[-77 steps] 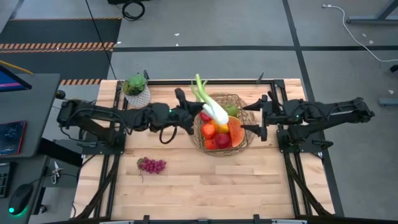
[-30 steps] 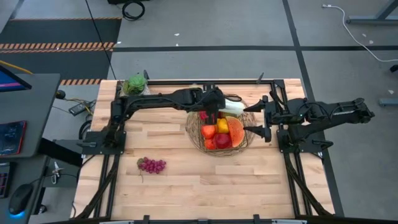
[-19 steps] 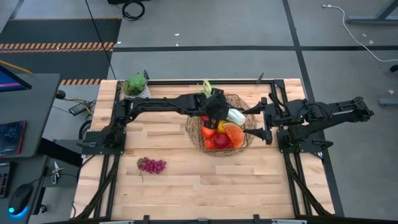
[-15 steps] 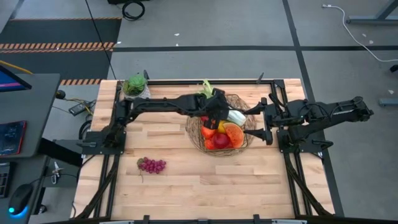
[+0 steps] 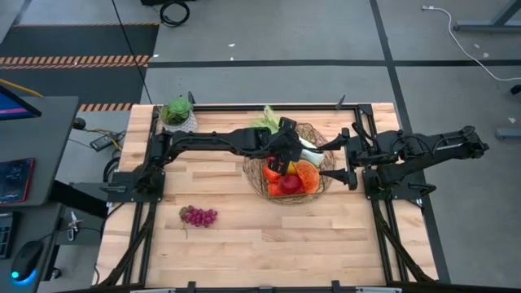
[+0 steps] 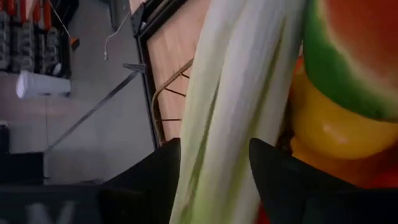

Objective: Build produce basket
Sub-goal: Put the green celery into the brown wire basket, then put the purple grapes into the brown wire basket

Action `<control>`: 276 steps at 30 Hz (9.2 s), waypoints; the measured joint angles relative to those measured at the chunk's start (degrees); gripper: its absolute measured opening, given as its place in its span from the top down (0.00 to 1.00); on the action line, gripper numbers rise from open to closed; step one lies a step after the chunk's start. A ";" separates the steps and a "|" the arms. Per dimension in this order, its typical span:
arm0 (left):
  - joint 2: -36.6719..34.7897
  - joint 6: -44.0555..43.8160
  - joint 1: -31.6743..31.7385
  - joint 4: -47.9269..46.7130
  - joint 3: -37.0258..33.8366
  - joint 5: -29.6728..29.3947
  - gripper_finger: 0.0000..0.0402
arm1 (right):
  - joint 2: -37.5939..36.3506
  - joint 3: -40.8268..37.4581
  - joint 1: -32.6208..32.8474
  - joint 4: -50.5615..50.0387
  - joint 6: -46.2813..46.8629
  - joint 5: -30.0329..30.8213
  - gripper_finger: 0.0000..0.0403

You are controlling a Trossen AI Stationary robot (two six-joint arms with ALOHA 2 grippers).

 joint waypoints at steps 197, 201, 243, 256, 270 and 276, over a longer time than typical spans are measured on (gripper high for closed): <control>-44.22 -48.67 -25.14 -14.20 -42.61 -26.00 0.68 | 52.80 38.00 -32.01 -47.80 -29.56 6.13 0.69; -44.22 -48.86 -25.35 -14.24 -42.61 -24.18 0.69 | 51.15 40.19 -30.48 -48.88 -29.53 7.67 0.70; -27.87 -81.15 -36.64 -25.97 -51.30 19.66 0.25 | 20.98 13.12 -5.87 -19.79 -4.22 18.16 0.70; -27.91 -81.74 -35.11 -15.41 -59.62 21.99 0.26 | 21.09 13.10 -5.70 -16.87 -5.79 18.45 0.70; -27.91 -78.79 -34.89 -14.32 -59.66 19.22 0.51 | 21.09 13.14 -5.68 -16.90 -5.62 18.25 0.70; -27.96 -78.15 -34.89 -14.38 -59.64 19.20 0.61 | 21.09 13.14 -5.66 -16.92 -5.62 18.20 0.70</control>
